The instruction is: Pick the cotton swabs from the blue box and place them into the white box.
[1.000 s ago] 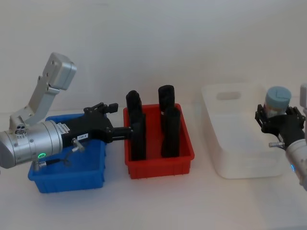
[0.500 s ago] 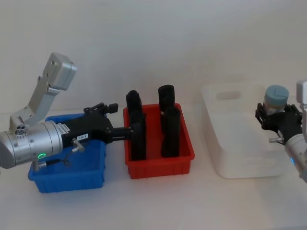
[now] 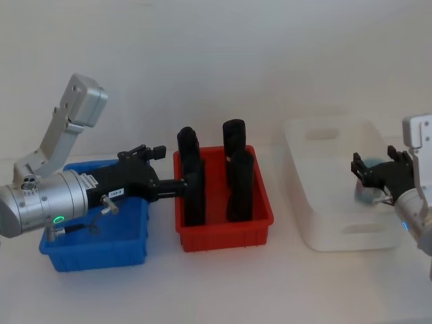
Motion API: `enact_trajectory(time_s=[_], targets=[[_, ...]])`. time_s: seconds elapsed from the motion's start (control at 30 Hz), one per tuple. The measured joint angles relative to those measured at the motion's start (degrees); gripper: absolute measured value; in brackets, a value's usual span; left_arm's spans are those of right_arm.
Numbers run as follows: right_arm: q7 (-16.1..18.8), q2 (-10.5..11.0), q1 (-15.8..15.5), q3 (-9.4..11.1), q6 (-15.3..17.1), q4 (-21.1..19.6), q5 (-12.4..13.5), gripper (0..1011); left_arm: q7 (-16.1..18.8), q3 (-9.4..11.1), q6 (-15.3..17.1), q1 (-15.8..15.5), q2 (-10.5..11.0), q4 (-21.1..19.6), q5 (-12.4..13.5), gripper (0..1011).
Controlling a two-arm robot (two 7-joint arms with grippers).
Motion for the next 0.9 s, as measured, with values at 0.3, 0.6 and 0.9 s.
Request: enact_trajectory(time_s=[0.3,0.6,0.9], targets=[[0.91,-0.24,1.23,0.04,-0.03,2.23,-0.59,952,0.00,0.00,0.00,0.00,0.00,0.00,0.00,1004],[1.03,-0.31,1.67,0.43,-1.29,3.00,-0.67,1001,0.00,0.00,0.00,0.00,0.00,0.00,0.00,1004],[-0.02,0.04,0.71,1.22,-3.30,0.69,0.59,1001,0.00,0.00,0.00,0.00,0.00,0.00,0.00,1004]])
